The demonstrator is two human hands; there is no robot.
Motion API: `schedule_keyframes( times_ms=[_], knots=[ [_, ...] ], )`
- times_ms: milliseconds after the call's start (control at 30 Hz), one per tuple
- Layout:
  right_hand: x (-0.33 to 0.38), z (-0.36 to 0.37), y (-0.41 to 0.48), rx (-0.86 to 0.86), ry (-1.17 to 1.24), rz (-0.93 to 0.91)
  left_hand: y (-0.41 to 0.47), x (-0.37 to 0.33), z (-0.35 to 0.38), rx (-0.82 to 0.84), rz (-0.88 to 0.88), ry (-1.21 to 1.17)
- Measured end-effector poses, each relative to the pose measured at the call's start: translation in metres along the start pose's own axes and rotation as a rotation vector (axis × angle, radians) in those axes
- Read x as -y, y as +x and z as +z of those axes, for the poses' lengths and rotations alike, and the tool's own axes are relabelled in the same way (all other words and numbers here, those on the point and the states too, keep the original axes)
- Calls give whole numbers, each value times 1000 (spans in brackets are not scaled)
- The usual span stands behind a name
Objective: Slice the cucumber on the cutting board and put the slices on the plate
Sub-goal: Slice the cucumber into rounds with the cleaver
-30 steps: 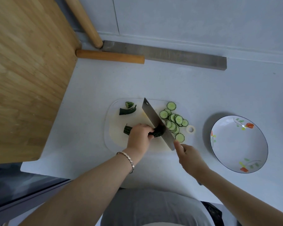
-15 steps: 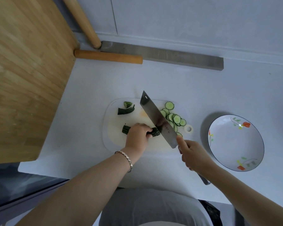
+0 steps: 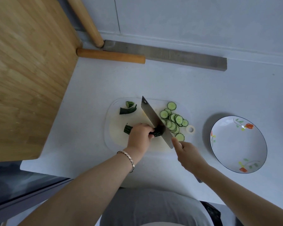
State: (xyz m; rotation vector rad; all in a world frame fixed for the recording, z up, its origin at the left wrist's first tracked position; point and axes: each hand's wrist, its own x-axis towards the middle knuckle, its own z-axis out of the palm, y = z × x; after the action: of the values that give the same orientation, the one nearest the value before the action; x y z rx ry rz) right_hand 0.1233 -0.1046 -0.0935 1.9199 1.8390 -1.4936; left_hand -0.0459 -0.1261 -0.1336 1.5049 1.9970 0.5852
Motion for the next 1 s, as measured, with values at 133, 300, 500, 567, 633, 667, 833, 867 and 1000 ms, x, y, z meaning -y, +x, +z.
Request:
schedule_keyframes(
  times_ms=[133,300,500,567,633,667,833,867,1000],
  knots=[
    [-3,9,4,-38,24,-4,-2,-1,1,-18,-3,-3],
    [-7,-3,-1,11,295,108,0,-5,2,0,0,-28],
    [-5,-17,-15,45,346,81,-2,-6,3,-29,24,-58],
    [-4,-19,-16,41,303,46,-2,-7,3,-33,29,-51],
    [-5,-19,-15,24,211,9,-1,-7,3,-21,30,-41],
    [-6,-19,-13,13,168,-2,-1,-7,3,-14,27,-36],
    [-7,-16,-9,-9,54,-21,1,-8,2,8,9,-17],
    [-7,-14,-8,-9,45,-14,2,-7,2,12,5,-14],
    [-7,-1,-1,-22,13,0,2,-5,4,23,3,-7]
  ],
)
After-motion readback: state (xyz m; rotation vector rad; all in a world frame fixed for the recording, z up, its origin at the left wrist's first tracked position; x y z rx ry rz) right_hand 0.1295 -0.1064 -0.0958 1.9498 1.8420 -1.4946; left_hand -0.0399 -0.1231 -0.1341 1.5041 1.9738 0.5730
